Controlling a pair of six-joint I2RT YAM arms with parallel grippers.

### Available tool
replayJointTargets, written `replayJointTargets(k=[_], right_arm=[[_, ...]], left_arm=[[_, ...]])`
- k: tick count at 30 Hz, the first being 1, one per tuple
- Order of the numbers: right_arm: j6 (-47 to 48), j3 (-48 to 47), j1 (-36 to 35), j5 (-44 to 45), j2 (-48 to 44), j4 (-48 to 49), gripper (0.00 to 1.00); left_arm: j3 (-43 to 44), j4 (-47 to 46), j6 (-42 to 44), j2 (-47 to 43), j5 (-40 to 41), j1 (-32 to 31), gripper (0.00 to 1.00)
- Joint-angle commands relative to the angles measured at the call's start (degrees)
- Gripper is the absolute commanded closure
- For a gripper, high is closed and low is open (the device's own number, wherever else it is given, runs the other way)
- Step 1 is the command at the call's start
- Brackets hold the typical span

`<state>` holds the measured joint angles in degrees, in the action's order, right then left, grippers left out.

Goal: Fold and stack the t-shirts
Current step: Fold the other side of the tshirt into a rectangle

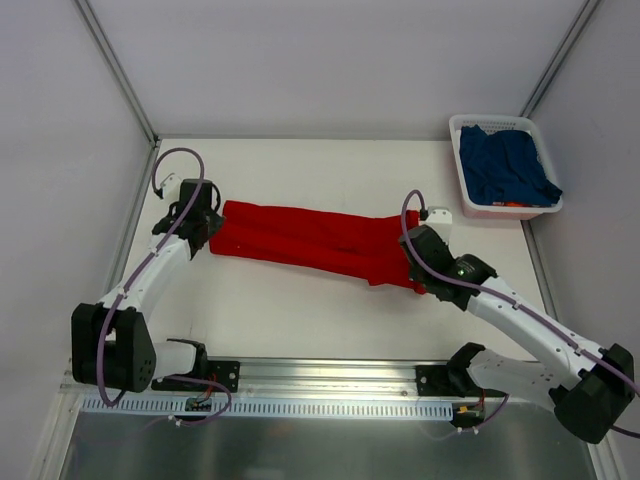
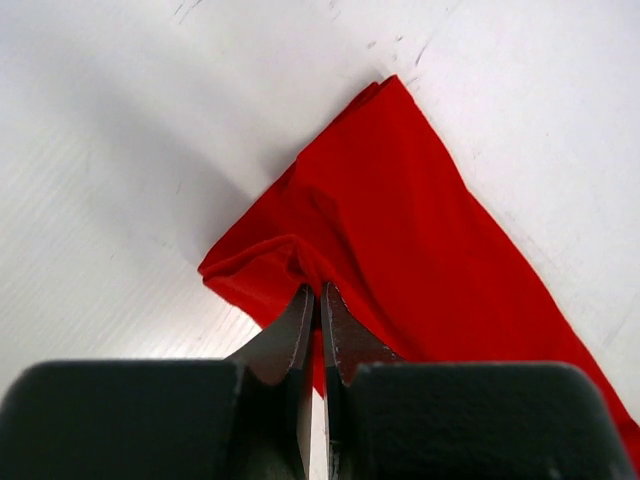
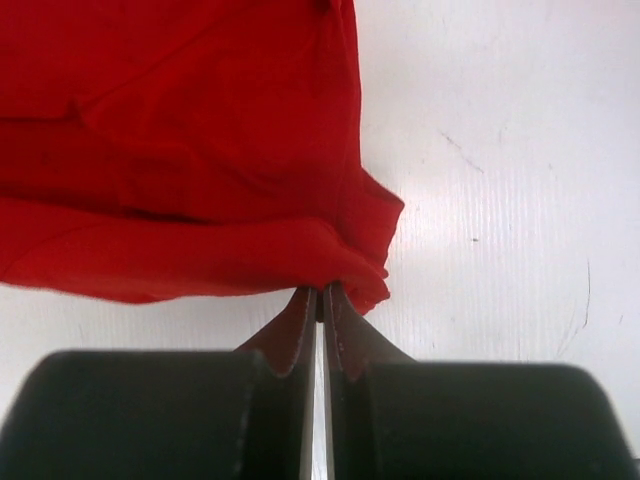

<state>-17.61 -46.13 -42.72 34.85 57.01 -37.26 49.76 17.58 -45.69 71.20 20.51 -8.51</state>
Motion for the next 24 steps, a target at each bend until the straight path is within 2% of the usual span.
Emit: replayJointTargets(k=[1,24], right_arm=[[4.51,-4.05,2.72,-1.62,1.96,4.38,1.00],[11.63,-15.22,14.85,-10.06,24.36,15.19,1.00]], left_arm=[[3.50,-3.87,2.71,3.14,-1.35,1.56,1.00],[15.89,-10.64,2.71,25.83,-4.78,3.33,1.00]])
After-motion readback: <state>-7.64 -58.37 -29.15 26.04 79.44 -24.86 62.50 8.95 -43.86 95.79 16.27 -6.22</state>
